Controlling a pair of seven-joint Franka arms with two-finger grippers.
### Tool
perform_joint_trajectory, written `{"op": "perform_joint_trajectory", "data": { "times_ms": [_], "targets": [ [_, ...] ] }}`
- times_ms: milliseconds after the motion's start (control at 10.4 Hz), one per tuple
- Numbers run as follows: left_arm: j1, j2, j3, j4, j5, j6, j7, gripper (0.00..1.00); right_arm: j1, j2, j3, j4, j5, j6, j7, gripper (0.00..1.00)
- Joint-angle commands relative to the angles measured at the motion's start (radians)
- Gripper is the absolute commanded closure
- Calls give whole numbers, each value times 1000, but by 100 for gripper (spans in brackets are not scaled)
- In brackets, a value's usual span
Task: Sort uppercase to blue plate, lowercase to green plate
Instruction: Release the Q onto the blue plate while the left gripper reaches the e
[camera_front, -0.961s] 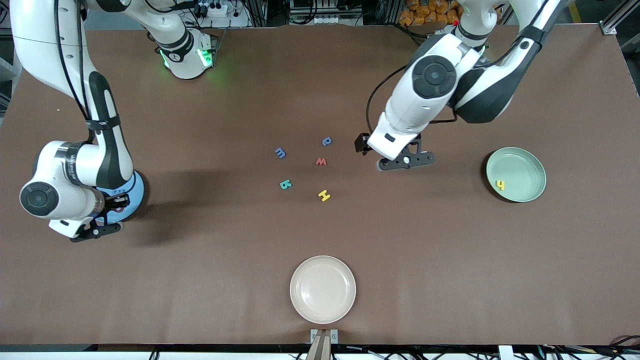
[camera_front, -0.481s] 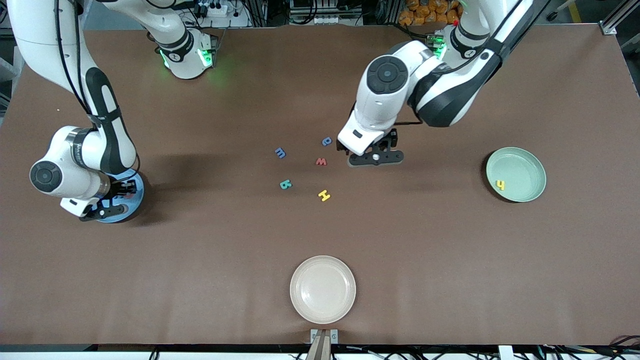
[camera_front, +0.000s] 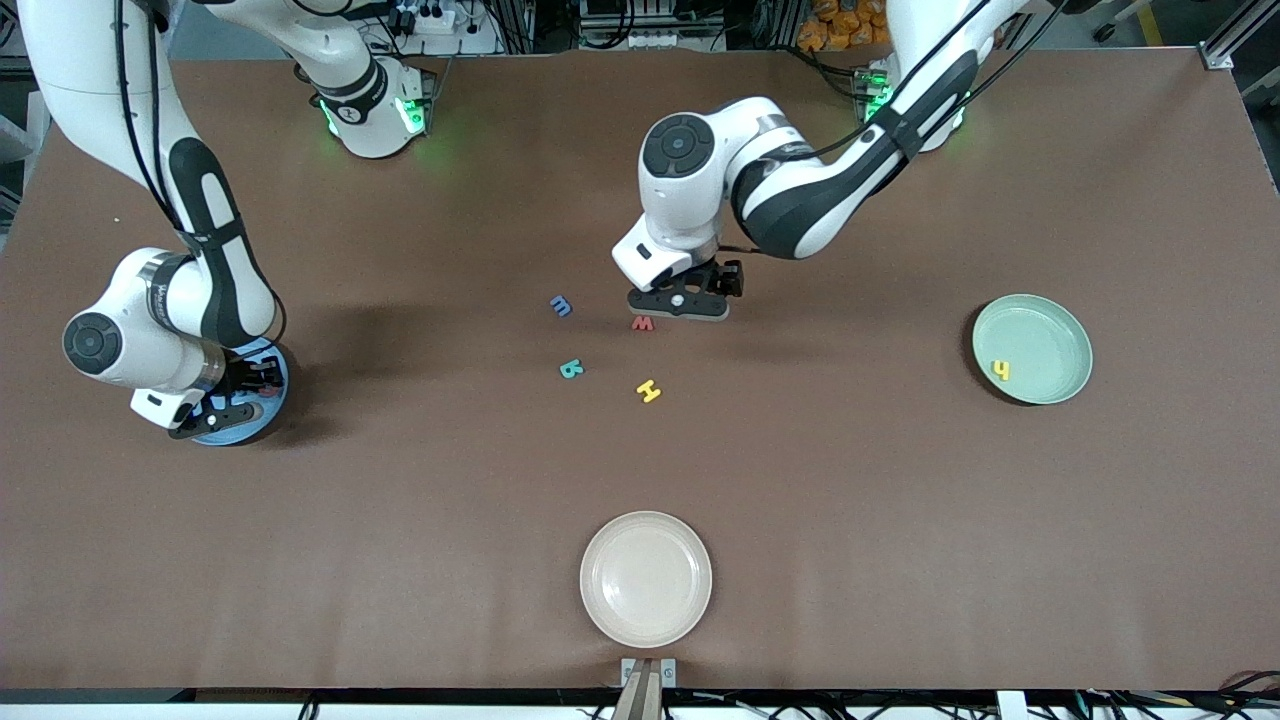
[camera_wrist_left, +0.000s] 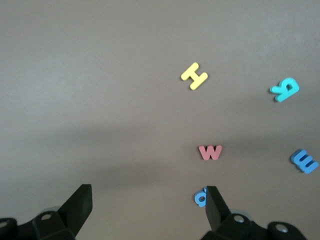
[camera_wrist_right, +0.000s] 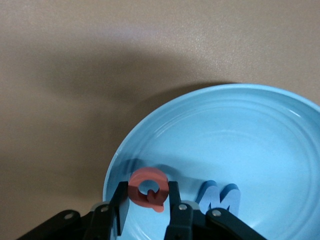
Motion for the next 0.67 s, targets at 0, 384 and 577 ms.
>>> {"op": "perform_joint_trajectory", "data": {
  "times_ms": [0,384,577],
  "targets": [
    [-16,39,1,15,25,36,32,0,-8,-29,4,-31,17,30,-65,70],
    [-126,123,19,111,19,47,-101,0,-8,-31,4,-25,11,23,-68,38],
    [-169,131,59,121,14,57,-112,0,-8,-37,4,-14,10,17,-85,19]
  ]
}}
